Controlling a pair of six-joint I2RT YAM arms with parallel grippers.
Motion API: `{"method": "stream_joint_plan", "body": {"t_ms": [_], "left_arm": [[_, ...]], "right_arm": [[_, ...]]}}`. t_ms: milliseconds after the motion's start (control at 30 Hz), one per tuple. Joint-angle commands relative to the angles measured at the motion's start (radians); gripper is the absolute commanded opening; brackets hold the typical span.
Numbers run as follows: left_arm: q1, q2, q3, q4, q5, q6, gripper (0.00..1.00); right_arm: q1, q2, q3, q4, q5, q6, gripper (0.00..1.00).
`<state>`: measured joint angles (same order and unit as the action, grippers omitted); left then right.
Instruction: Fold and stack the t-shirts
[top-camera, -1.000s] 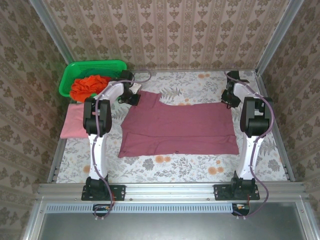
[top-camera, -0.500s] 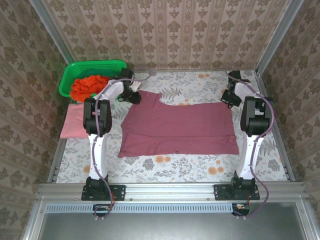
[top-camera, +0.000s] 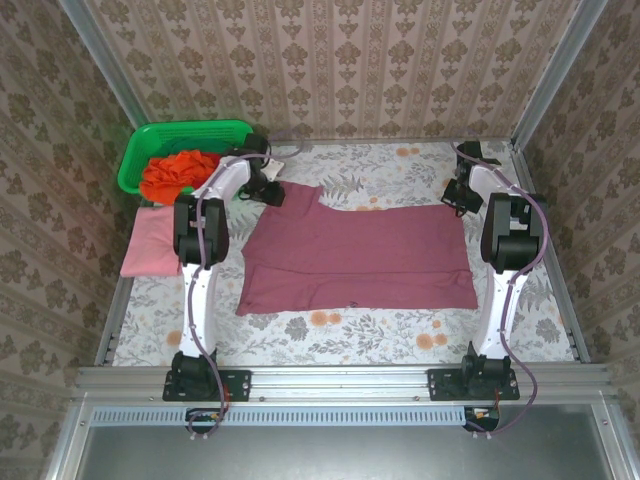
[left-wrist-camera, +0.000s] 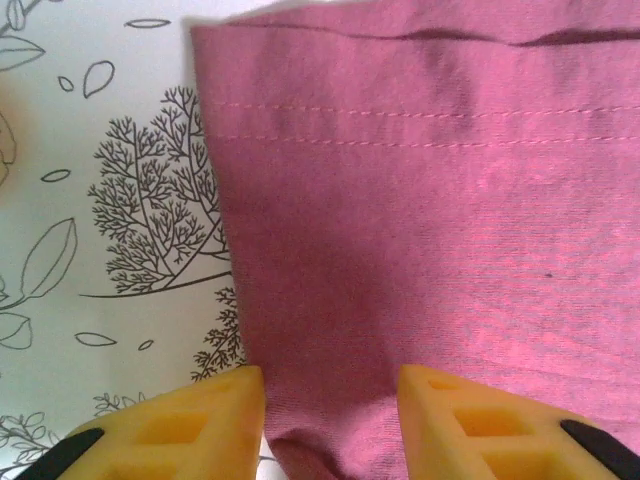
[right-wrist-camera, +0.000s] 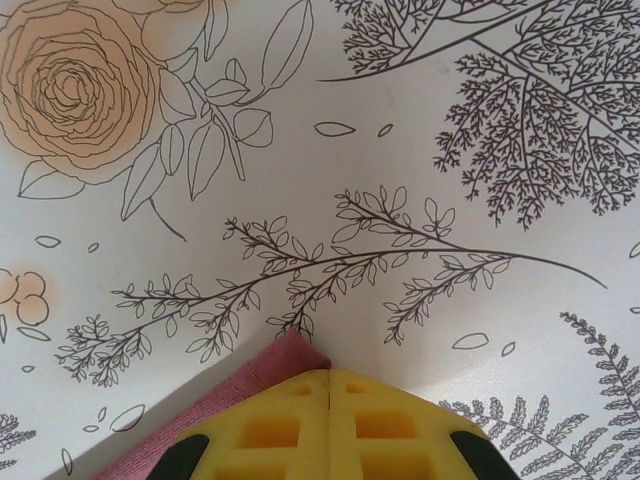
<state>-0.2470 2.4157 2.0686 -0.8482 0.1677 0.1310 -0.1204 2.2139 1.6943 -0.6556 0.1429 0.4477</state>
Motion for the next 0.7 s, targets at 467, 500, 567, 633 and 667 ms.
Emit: {"method": "stream_joint_plan", "body": {"t_ms": [467, 500, 567, 633, 667], "left_arm": [[-0.006, 0.025, 0.0, -0.081, -0.005, 0.017, 0.0], [-0.006, 0.024, 0.001, -0.081, -0.003, 0.018, 0.0], [-0.006, 0.024, 0.001, -0.078, 0.0, 0.019, 0.0], [-0.006, 0.025, 0.001, -0.08, 0.0, 0.02, 0.0], [-0.005, 0.026, 0.001, -0.079, 0.001, 0.02, 0.0]], "right_arm": [[-0.004, -0.004, 0.016, 0.005, -0.041, 0.005, 0.29], [-0.004, 0.005, 0.025, 0.001, -0.042, 0.005, 0.31], [-0.003, 0.024, 0.049, -0.016, -0.043, 0.004, 0.35], [-0.002, 0.035, 0.059, -0.018, -0.045, 0.004, 0.38], [-0.002, 0.038, 0.059, -0.018, -0.045, 0.002, 0.39]]}}
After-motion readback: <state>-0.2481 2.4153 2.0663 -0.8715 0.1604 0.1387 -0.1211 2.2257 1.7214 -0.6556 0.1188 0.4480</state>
